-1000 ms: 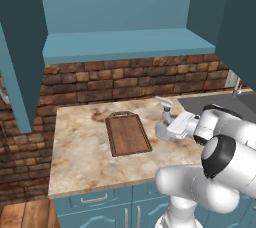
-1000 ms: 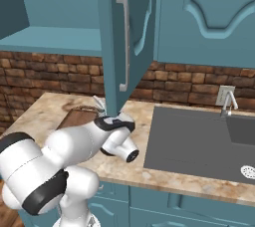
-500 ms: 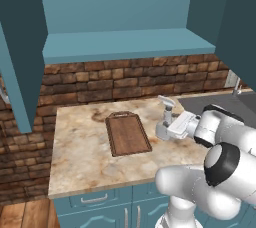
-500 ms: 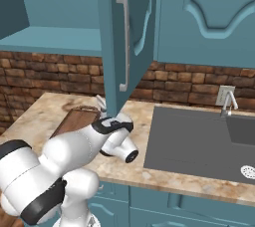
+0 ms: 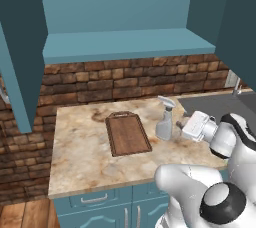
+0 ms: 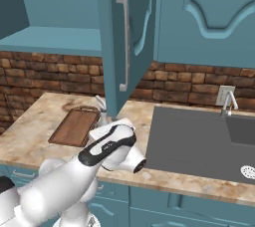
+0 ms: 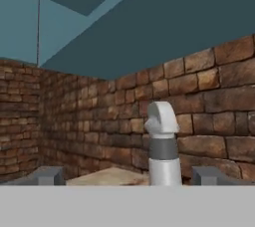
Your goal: Grab the spray bottle from the cabinet, then place it next to the cutting board for sanitizing. Then grab the dish brush from the countertop next to the sink and place it next to the cutting board.
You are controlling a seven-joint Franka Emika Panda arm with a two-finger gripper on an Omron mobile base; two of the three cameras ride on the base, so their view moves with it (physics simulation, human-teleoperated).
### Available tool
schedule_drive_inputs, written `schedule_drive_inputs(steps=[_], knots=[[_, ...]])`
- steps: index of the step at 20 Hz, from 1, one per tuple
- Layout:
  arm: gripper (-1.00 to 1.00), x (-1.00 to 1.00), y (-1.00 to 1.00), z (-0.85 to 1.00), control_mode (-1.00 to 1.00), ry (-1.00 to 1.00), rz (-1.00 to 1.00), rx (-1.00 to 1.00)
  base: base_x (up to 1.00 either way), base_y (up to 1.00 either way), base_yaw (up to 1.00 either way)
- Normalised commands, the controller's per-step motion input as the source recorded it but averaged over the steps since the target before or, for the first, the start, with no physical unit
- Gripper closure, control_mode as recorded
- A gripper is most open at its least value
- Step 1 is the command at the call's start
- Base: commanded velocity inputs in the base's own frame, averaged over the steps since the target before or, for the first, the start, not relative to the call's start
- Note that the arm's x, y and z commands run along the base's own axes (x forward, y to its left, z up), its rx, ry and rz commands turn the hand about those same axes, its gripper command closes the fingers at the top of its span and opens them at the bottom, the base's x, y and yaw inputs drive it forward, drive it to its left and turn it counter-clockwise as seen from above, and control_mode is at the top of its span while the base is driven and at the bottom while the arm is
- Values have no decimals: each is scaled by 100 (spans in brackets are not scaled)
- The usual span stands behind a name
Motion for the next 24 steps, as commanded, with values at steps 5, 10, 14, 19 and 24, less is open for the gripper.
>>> schedule_drive_inputs(steps=[5, 10, 14, 19, 24], knots=[[-100, -79, 4, 100, -100, 0, 0, 11, 0, 0, 0], [-100, -68, 34, 100, -100, 10, 0, 4, 0, 0, 0], [-100, -35, 17, 100, -100, 27, 0, 0, 0, 0, 0], [-100, -44, 0, 100, -100, 37, 0, 0, 0, 0, 0], [-100, -72, 3, 90, -100, 43, 0, -7, 0, 0, 0]])
